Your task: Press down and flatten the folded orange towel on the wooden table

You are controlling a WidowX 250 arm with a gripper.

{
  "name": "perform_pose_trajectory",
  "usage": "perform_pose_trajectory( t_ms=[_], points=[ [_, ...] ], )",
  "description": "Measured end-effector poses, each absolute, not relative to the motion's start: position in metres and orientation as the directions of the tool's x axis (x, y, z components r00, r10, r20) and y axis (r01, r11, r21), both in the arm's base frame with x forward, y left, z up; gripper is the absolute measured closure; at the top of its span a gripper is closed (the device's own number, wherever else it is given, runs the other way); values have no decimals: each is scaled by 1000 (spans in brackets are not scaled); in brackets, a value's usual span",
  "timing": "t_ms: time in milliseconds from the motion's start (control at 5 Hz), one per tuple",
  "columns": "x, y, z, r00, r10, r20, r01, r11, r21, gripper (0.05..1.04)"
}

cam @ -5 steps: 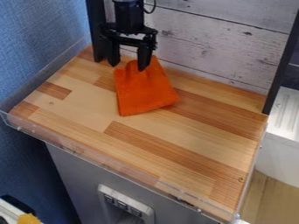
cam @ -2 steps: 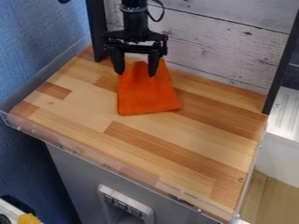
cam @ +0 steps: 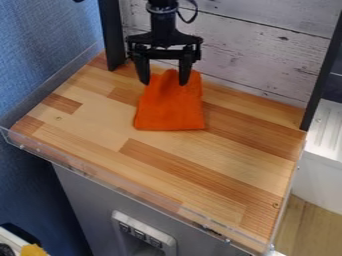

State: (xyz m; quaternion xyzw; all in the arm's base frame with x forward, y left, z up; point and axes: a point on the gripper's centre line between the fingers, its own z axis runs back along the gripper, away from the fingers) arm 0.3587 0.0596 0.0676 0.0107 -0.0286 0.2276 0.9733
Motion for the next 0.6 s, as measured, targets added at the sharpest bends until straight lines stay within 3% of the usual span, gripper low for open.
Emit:
perform_pose_trajectory(
  t_ms=[200, 400, 600],
  points=[
    [368, 60, 70, 881, 468, 77, -469, 883, 2, 422],
    [370, 60, 58, 872, 487, 42, -488, 873, 16, 721],
    [370, 61, 47, 869, 493, 24, -494, 869, 27, 932]
  ],
)
